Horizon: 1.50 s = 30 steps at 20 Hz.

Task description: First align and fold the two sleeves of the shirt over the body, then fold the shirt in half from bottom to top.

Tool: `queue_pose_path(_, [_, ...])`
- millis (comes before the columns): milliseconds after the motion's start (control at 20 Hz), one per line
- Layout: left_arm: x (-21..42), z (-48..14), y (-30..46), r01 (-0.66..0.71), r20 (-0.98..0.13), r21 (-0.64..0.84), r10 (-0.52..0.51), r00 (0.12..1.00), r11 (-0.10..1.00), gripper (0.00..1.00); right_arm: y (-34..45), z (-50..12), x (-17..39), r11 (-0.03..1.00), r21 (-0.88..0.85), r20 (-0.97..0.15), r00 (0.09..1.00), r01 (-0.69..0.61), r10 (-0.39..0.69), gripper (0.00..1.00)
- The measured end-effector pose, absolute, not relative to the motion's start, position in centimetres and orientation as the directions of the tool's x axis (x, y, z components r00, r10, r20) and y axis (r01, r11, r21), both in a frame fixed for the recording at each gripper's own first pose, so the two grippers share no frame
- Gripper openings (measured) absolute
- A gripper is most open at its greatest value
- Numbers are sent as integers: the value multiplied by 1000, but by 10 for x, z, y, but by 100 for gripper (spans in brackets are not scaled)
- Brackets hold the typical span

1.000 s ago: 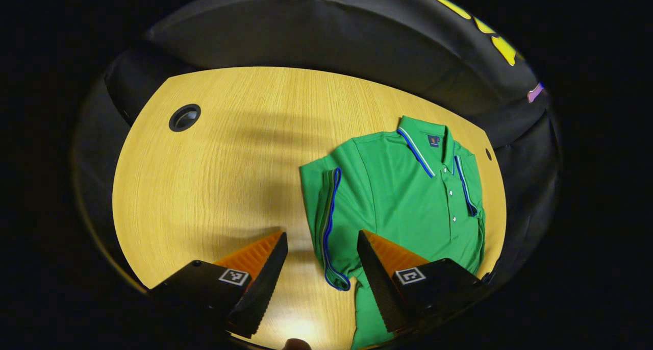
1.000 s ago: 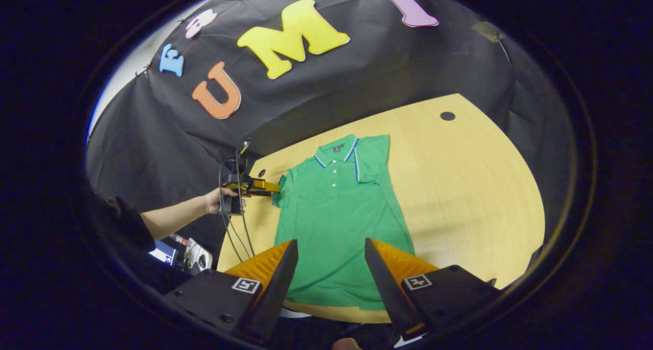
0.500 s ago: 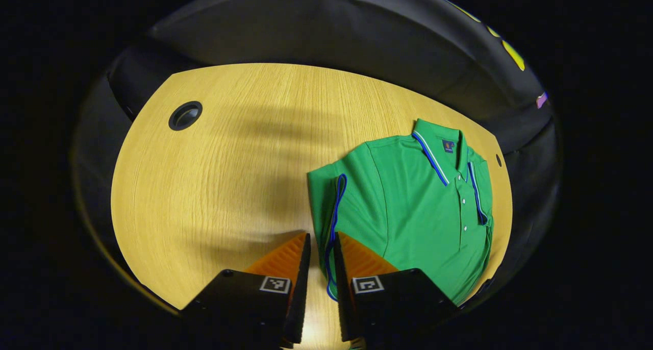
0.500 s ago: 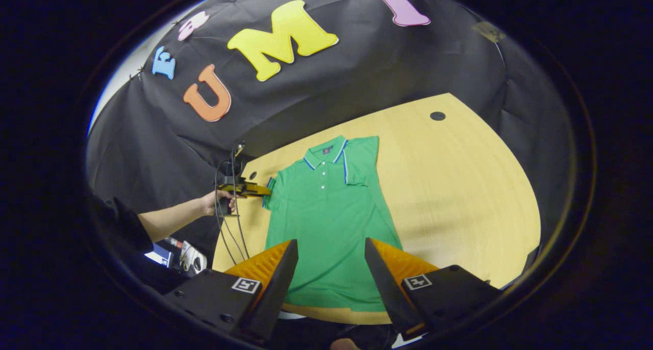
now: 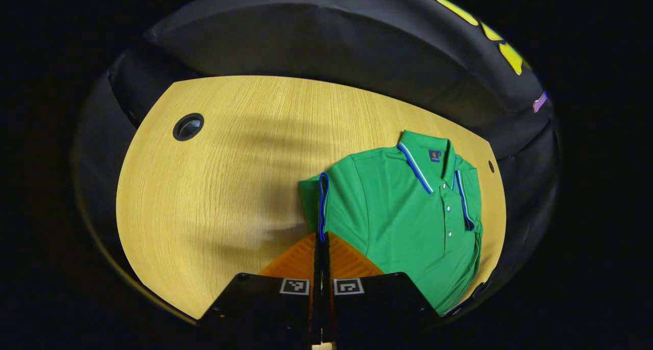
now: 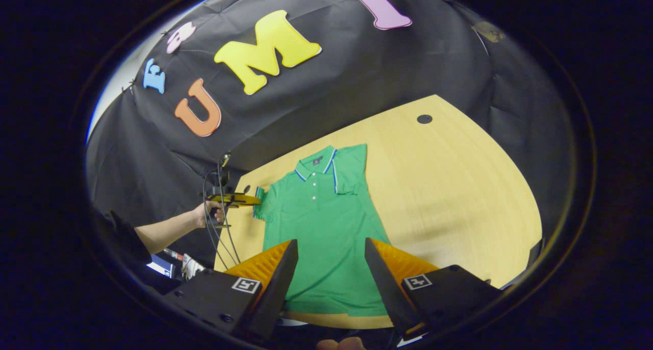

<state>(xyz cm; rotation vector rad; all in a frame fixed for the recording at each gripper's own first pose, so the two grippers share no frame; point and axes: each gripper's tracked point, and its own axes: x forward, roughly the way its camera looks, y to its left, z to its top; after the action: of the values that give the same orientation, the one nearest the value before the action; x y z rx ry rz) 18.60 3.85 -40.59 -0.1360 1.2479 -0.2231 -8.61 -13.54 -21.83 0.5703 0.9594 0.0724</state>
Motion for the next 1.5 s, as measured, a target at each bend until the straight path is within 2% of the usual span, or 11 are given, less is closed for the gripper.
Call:
queue_pose_path(200, [194, -387, 18, 123, -906, -233, -261, 332, 965, 4, -174, -219, -85, 964, 224, -775, 626, 140, 90, 86])
queue_pose_path(250, [195, -384, 12, 140, -904, -225, -260, 341, 964, 4, -181, -215, -85, 980, 152, -769, 638, 127, 37, 77])
queue_pose_path(300, [197, -380, 5, 155, -900, -219, -261, 349, 963, 4, -185, -212, -85, 988, 105, -761, 648, 115, 6, 86])
queue_pose_path(400, [203, -373, -10, 176, -894, -213, -264, 362, 961, 4, -187, -203, -85, 994, 57, -745, 667, 99, -24, 79])
queue_pose_path(500, [207, -370, -28, 194, -890, -210, -269, 369, 958, 4, -188, -197, -85, 995, 41, -732, 680, 93, -33, 92])
queue_pose_path(650, [211, -372, -46, 222, -891, -183, -257, 374, 958, 3, -190, -194, -92, 994, 48, -731, 682, 100, -33, 89])
queue_pose_path(750, [209, -366, -68, 238, -870, -247, -323, 373, 939, 6, -191, -193, -96, 994, 44, -723, 690, 98, -36, 89])
queue_pose_path(800, [210, -365, -75, 235, -860, -264, -339, 381, 935, 12, -191, -190, -96, 995, 37, -714, 700, 91, -38, 89])
queue_pose_path(1000, [203, -351, -75, 183, -850, -276, -329, 412, 943, 100, -174, -189, -97, 999, 9, -699, 715, 41, -23, 89])
queue_pose_path(1250, [178, -302, -53, 103, -801, -325, -331, 499, 940, 100, -148, -190, -90, 999, 28, -690, 723, -20, 34, 89])
queue_pose_path(1500, [92, -272, -16, 106, -780, -342, -345, 522, 934, 100, -118, -205, -87, 992, 60, -705, 699, -111, 121, 92])
